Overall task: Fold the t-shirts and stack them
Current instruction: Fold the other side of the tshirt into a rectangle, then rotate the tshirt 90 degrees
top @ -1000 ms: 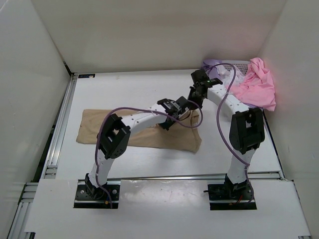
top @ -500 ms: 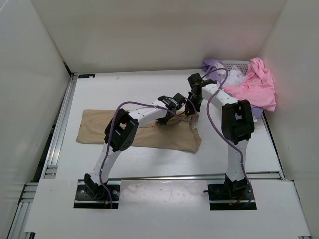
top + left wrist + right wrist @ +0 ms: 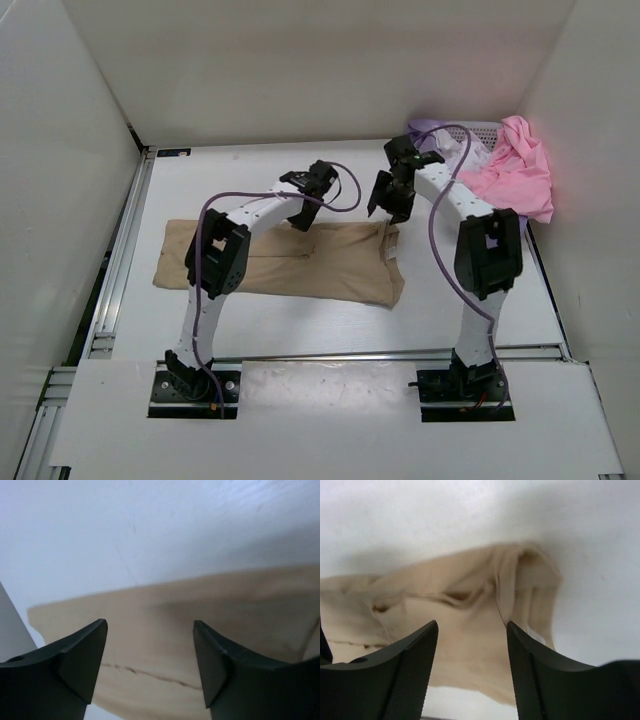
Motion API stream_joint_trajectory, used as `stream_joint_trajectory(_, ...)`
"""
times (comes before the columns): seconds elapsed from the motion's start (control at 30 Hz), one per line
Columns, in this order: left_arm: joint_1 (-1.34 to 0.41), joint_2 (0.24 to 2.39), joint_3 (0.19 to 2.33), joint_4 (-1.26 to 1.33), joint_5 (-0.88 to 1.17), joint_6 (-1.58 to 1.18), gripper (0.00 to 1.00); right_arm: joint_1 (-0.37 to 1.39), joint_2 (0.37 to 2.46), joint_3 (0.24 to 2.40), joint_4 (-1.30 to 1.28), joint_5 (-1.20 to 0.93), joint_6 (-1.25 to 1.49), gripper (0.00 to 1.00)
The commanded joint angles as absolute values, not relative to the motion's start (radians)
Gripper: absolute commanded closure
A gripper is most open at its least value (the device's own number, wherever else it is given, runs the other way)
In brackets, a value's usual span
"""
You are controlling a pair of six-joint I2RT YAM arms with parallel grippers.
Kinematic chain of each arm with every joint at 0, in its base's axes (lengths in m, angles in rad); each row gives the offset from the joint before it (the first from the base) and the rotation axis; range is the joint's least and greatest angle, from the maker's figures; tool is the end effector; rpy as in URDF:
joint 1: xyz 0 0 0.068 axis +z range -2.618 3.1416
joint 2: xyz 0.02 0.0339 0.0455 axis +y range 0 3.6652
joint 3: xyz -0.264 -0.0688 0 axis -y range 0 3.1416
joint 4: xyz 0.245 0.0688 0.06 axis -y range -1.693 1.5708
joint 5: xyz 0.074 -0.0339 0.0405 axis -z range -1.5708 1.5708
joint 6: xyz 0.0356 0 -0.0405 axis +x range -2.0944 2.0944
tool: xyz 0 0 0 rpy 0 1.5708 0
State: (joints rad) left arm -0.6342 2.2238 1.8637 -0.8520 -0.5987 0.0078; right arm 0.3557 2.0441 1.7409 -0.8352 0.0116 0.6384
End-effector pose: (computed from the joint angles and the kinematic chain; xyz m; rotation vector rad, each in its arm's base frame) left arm 0.3882 -0.2606 0.1962 0.6712 2.4723 0.6081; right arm 0.4107 0.1521 0.2331 0.3899 2.7153 0.2733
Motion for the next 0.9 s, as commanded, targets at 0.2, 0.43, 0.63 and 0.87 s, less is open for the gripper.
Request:
stream_joint_trajectory(0.2,-0.259,1.930,1.503,-0.858,-0.489,0.000,0.06,0.445,1.574,1.205,-0.826,-0.041,0.529,0.24)
stream_joint_trajectory(0.43,-0.017,2.008,1.604,-0.810,-0.477,0.000,0.02,0.466,1.529,0.963,-0.626,-0.107,0.684,0.23)
stream_joint_trajectory(0.63,0.090,2.172,1.761,-0.801,-0.560,0.000,0.02,0.466,1.636,0.930,-0.589,-0.064,0.750,0.26)
stream_joint_trajectory(0.87,0.172,2.200,1.701,-0.792,-0.516,0.000,0.02,0.405,1.752,0.953,-0.577,-0.075,0.761,0.70)
